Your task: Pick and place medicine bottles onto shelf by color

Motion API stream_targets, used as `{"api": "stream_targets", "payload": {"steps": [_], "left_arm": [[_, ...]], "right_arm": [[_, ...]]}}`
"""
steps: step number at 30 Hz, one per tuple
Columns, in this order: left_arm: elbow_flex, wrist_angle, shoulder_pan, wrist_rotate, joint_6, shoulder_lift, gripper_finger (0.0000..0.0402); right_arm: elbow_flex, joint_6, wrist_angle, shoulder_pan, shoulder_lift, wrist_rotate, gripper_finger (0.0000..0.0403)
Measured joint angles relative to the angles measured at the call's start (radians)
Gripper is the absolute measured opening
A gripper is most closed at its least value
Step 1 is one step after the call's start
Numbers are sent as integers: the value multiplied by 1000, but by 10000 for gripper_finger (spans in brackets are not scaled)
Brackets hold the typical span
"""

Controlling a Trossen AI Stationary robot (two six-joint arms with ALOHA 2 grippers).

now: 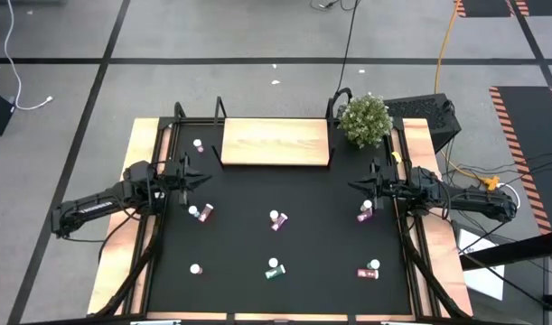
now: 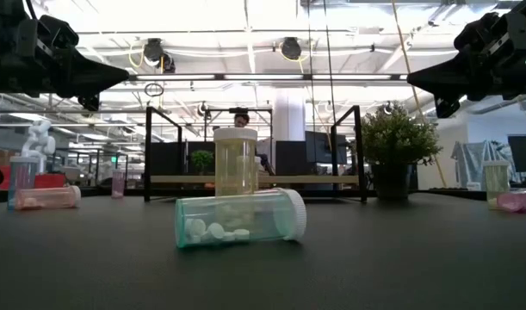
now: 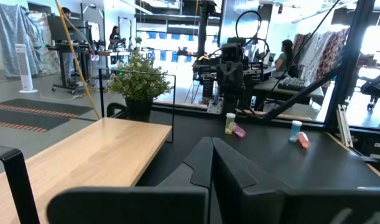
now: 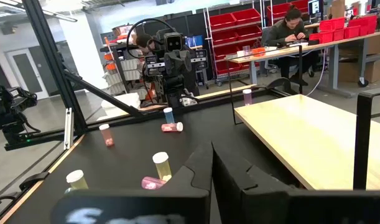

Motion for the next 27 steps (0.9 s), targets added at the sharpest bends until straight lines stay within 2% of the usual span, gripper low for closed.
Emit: {"api": "stream_targets", "payload": {"steps": [17,20,23,27], "left_arm": [[0,0,0,0,0,0,8],[0,0,0,0,0,0,8],[0,0,0,0,0,0,8],[0,0,0,0,0,0,8]], "right_arm": [[0,-7,27,0,2,12,0],[0,8,82,0,3,81,0],[0,-2,41,0,7,205,0],[0,127,14,0,27,347,0]]}}
